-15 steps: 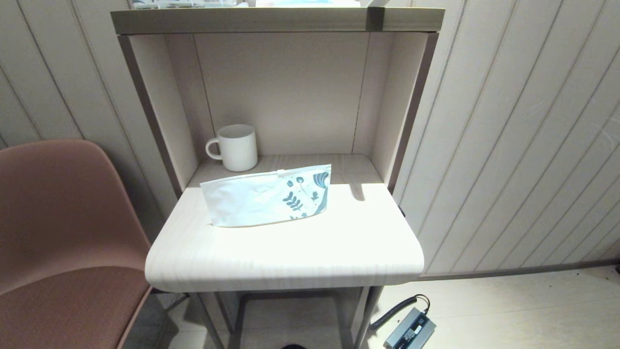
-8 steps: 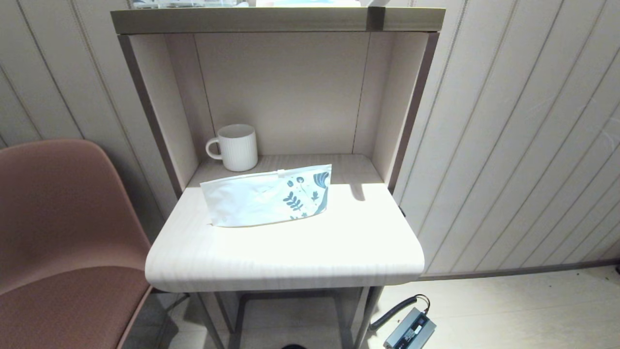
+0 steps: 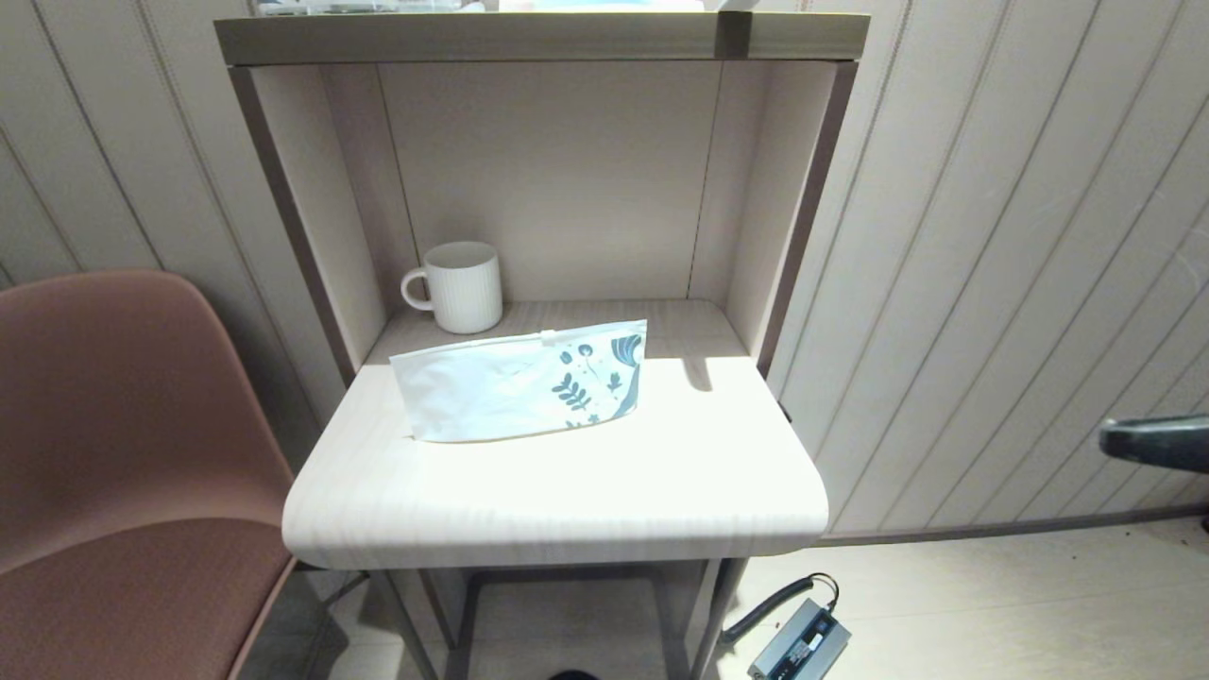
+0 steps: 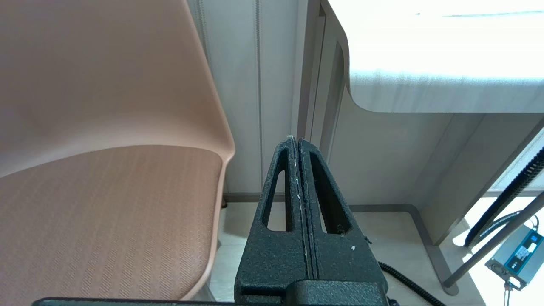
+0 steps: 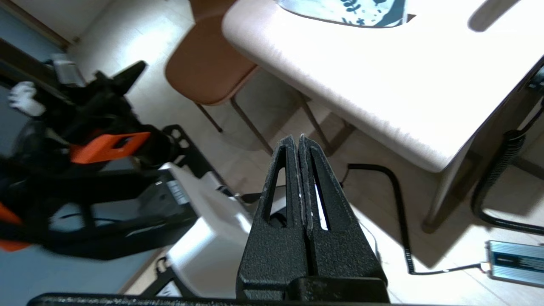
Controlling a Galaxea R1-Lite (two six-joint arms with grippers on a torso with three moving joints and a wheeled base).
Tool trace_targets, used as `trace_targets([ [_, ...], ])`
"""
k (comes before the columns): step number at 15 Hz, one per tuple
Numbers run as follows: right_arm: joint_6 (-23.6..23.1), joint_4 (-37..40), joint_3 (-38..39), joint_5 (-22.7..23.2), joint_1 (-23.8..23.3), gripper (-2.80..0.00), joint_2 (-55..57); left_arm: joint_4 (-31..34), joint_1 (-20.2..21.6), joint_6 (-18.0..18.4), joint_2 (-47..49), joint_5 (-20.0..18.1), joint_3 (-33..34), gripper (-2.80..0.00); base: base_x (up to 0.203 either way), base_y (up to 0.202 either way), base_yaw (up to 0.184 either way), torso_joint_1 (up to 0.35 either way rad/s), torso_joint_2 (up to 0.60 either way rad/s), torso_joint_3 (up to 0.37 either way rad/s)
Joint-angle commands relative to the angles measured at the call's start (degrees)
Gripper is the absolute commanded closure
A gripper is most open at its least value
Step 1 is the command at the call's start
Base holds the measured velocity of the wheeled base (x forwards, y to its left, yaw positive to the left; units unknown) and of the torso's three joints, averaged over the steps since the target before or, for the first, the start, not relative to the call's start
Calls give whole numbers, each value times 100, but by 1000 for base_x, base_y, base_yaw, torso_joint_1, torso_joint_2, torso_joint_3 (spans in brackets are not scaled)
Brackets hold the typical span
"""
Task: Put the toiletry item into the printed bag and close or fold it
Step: Pick up the storage bag
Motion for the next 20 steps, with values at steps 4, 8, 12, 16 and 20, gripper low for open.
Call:
trace_targets([
  [4, 83, -1797, 344, -2694, 1437, 0, 1666, 2, 0, 0, 7, -2, 0, 0, 0, 0, 0, 0, 0, 0],
  [8, 66, -2400, 286, -2798, 1475, 0, 2358, 2, 8, 0, 7, -2, 0, 0, 0, 0, 0, 0, 0, 0],
  [12, 68, -2640, 202, -2797, 1498, 0, 2737, 2, 7, 0, 7, -2, 0, 0, 0, 0, 0, 0, 0, 0],
  [16, 15, -2650, 84, -2724, 1498, -280, 2932, 2, 0, 0, 7, -2, 0, 0, 0, 0, 0, 0, 0, 0],
  [20, -71, -2913, -88, -2113, 1461, -280, 3383, 2, 9, 0, 7, -2, 0, 0, 0, 0, 0, 0, 0, 0],
])
